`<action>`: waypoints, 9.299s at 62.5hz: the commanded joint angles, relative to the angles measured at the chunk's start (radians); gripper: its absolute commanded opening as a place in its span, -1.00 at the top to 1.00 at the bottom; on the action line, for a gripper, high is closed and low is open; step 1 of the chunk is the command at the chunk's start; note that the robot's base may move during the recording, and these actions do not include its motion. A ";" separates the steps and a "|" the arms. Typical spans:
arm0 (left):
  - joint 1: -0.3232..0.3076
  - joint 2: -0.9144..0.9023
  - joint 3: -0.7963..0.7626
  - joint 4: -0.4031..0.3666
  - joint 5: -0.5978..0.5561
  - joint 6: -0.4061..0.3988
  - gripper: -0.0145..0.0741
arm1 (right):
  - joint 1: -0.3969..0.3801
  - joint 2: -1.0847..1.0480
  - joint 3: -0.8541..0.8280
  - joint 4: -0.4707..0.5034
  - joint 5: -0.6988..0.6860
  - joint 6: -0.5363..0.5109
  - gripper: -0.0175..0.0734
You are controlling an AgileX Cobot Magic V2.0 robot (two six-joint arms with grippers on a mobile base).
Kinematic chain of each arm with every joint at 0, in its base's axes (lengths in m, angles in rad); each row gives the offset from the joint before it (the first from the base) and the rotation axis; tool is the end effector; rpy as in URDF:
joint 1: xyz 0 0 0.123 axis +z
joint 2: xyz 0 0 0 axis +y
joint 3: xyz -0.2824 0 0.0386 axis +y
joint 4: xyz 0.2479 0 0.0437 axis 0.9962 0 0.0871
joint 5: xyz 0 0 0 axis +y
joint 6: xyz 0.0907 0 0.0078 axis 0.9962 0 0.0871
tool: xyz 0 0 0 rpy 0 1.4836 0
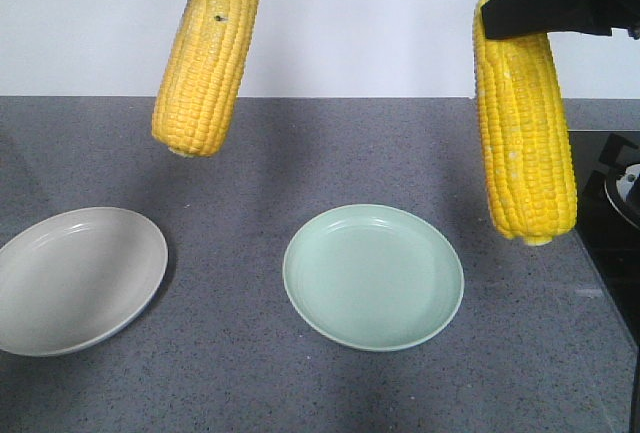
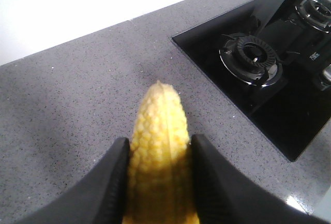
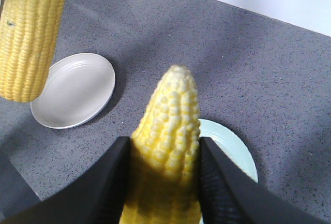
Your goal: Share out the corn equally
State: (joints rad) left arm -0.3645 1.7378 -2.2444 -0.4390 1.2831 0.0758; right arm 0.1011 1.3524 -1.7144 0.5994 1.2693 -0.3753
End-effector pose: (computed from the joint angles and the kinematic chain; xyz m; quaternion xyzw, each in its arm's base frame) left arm 0.3101 -0.1581 0.5024 0.2252 0.8542 -0.2729 0.3811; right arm 0.2421 0.0739 0.4827 -0.2309 0.8587 0.2438 0.3872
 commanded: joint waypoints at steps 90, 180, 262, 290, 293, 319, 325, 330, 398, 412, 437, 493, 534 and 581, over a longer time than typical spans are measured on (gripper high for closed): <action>0.001 -0.041 -0.020 -0.033 -0.026 -0.006 0.69 | -0.006 -0.020 -0.027 0.038 -0.035 -0.005 0.62; 0.001 -0.041 -0.020 0.075 -0.026 -0.002 0.69 | 0.151 0.347 -0.027 0.184 0.019 -0.161 0.62; 0.002 -0.058 0.131 0.540 -0.026 -0.063 0.69 | 0.250 0.425 -0.029 -0.098 -0.098 -0.080 -0.50; 0.035 -0.069 0.630 0.711 -0.105 -0.123 0.69 | 0.250 0.166 -0.029 -0.101 -0.120 -0.064 -0.40; 0.053 -0.069 0.667 0.711 -0.122 -0.137 0.69 | 0.250 0.149 -0.027 -0.101 -0.119 -0.064 -0.40; 0.130 -0.069 0.802 0.681 -0.279 -0.165 0.69 | 0.250 0.099 -0.027 -0.114 -0.117 -0.066 -0.40; 0.130 -0.069 0.802 0.681 -0.280 -0.164 0.69 | 0.250 0.099 -0.027 -0.116 -0.118 -0.065 -0.40; 0.130 -0.069 0.802 0.681 -0.281 -0.165 0.67 | 0.250 0.099 -0.027 -0.118 -0.118 -0.064 -0.40; 0.130 -0.078 0.803 0.572 -0.162 -0.143 -0.34 | 0.250 0.081 -0.027 -0.127 -0.129 -0.062 -0.19; 0.130 -0.196 0.889 0.353 -0.300 -0.037 -0.13 | 0.250 -0.025 0.000 -0.128 -0.140 -0.102 0.42; 0.130 -0.651 1.378 -0.054 -0.641 0.364 0.68 | 0.250 -0.426 0.626 -0.160 -0.521 -0.161 0.64; 0.130 -1.266 1.903 -0.494 -0.855 0.682 0.69 | 0.250 -0.987 1.328 -0.238 -0.818 -0.056 0.63; 0.130 -1.266 1.903 -0.491 -0.856 0.682 0.69 | 0.250 -0.987 1.328 -0.238 -0.818 -0.056 0.63; 0.315 -1.617 2.195 0.074 -1.135 0.270 0.69 | 0.250 -0.987 1.328 -0.238 -0.813 -0.056 0.63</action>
State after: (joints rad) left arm -0.0912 0.1820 -0.0633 -0.3907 0.2252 0.3616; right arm 0.3535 0.3572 -0.3588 0.3482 0.5136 -0.4269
